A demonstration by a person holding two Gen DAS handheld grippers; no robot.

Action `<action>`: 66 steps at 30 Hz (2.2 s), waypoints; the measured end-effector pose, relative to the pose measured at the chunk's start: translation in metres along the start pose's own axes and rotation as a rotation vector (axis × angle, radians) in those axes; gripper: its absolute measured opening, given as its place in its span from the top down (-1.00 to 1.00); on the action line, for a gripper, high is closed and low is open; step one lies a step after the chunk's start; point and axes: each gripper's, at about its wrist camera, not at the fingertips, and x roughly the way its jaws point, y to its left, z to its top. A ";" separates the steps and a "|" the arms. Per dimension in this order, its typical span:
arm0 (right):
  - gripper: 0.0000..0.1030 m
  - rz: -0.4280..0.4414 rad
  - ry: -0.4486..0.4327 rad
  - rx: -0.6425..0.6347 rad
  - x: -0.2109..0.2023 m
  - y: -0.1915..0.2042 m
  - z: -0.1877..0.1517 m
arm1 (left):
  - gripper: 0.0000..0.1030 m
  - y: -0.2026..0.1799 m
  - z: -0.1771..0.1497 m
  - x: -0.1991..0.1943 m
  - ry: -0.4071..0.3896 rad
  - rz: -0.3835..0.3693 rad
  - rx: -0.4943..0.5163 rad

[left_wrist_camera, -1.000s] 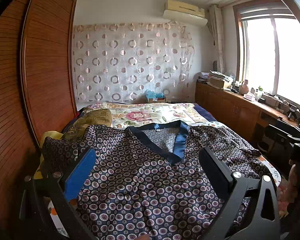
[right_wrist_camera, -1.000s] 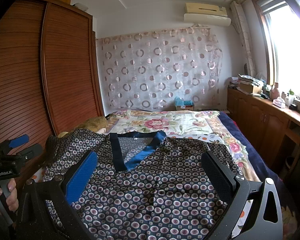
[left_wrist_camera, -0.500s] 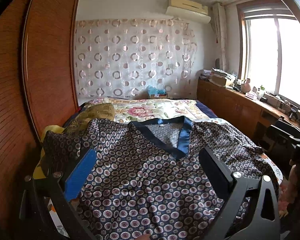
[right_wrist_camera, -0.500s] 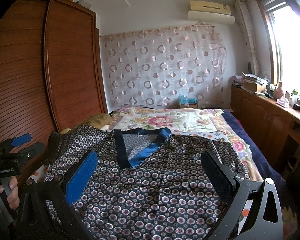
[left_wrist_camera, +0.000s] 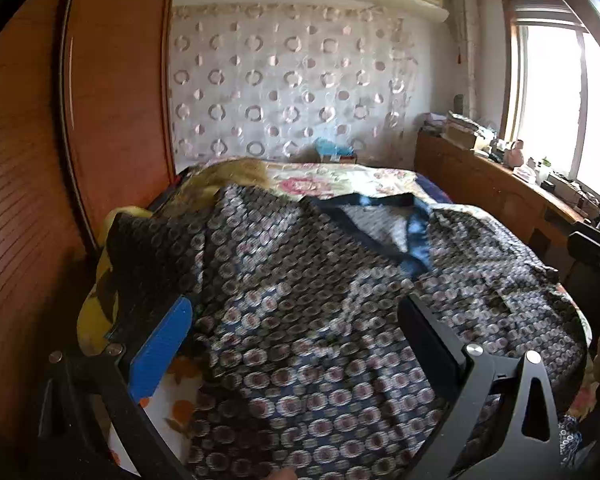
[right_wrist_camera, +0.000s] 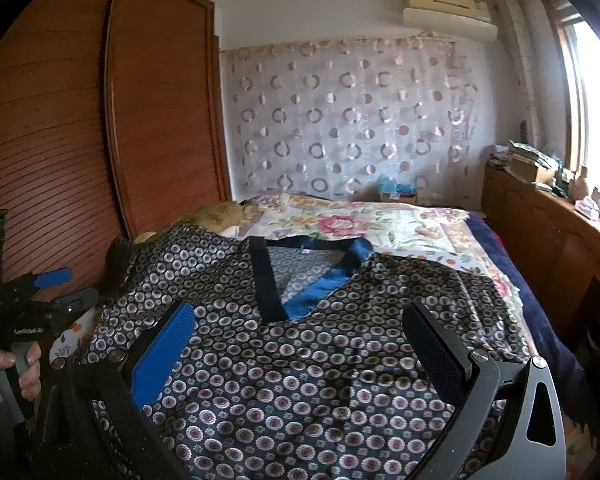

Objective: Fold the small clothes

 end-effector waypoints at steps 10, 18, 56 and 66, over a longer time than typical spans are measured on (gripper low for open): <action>-1.00 0.043 0.048 -0.044 0.016 0.007 0.004 | -0.99 0.052 -0.016 0.029 0.093 0.074 0.012; -1.00 0.085 0.112 -0.043 0.028 0.008 -0.002 | -0.95 0.102 -0.025 0.055 0.175 0.100 -0.013; -1.00 0.090 0.208 -0.027 0.038 -0.017 -0.012 | 0.92 0.045 0.051 0.051 0.127 -0.166 0.092; -1.00 0.102 0.217 -0.029 0.036 -0.018 -0.014 | 0.02 0.025 0.046 0.034 0.129 -0.218 0.095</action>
